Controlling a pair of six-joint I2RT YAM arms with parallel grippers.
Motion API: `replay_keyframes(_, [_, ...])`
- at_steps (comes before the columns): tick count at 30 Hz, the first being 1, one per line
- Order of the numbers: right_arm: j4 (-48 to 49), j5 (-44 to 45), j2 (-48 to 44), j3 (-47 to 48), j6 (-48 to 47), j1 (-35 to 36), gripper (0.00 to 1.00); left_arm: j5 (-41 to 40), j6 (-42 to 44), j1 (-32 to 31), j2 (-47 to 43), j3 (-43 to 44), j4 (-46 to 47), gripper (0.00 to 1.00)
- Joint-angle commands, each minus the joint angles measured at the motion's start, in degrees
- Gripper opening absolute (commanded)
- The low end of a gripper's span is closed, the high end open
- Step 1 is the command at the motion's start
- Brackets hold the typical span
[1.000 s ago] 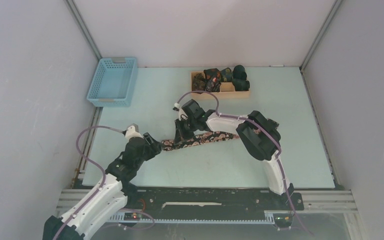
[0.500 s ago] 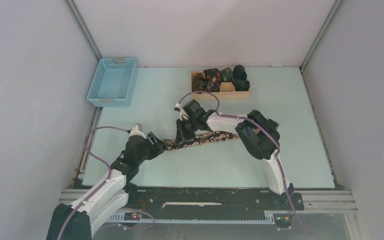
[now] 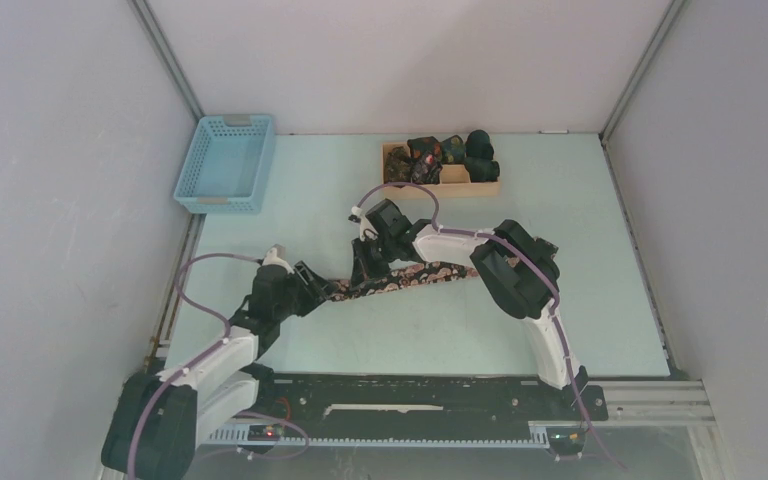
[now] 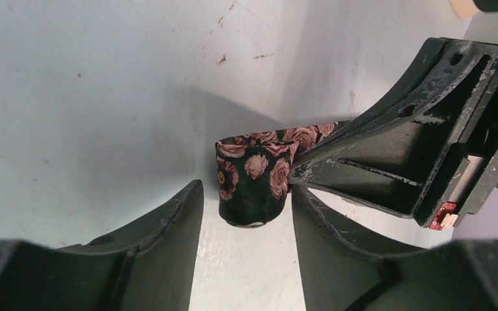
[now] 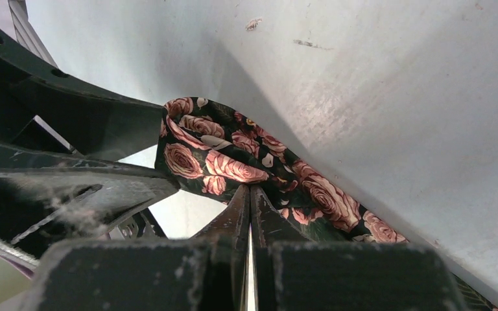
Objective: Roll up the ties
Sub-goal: Roll the tie at the center of the board.
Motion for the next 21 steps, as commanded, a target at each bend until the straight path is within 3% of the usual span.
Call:
replay_keyframes(1, [0.8,-0.6,1.1,-0.4,-0.1,-0.2,0.00,2.8,-0.7,0.6,3.6,-0.3,6.2,0.56])
replay_keyframes(5, [0.8,-0.7,1.1,-0.4,-0.2,-0.2,0.00,2.7,-0.6,0.8,6.6,-0.5,8.5,0.54])
replay_keyframes(8, [0.8,-0.7,1.1,-0.4,-0.2,-0.3,0.00,3.4,-0.5,0.8,9.1,-0.4,10.6,0.45])
replay_keyframes(15, [0.7,-0.5,0.6,0.3,-0.1,0.0,0.00,3.4,1.3,0.9,11.3,0.4,11.6,0.01])
replay_keyframes(21, [-1.1,1.3,0.5,4.1,0.2,1.4,0.00,-1.9,4.1,-0.6,3.7,3.3,0.2,0.00])
